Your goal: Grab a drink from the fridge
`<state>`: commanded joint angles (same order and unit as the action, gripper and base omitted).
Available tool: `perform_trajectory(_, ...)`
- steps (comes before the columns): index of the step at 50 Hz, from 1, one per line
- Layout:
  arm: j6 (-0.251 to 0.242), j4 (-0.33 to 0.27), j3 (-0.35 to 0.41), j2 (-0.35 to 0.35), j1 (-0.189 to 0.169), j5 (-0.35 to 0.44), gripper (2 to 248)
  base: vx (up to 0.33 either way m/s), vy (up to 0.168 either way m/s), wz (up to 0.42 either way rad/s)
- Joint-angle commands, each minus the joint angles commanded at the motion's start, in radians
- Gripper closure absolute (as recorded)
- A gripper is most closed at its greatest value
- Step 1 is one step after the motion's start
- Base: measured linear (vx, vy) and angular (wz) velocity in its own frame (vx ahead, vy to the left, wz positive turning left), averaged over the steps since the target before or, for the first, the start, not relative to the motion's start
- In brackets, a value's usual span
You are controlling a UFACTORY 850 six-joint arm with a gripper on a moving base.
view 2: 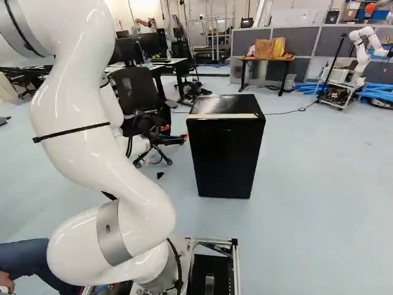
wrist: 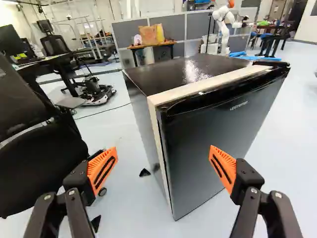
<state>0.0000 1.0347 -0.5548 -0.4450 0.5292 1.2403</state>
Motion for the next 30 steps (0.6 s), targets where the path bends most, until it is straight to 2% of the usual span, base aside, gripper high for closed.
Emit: perform_trajectory(30,0.000,0.177,-0.141,-0.163,0.008,0.087,3,0.000,0.000,0.000)
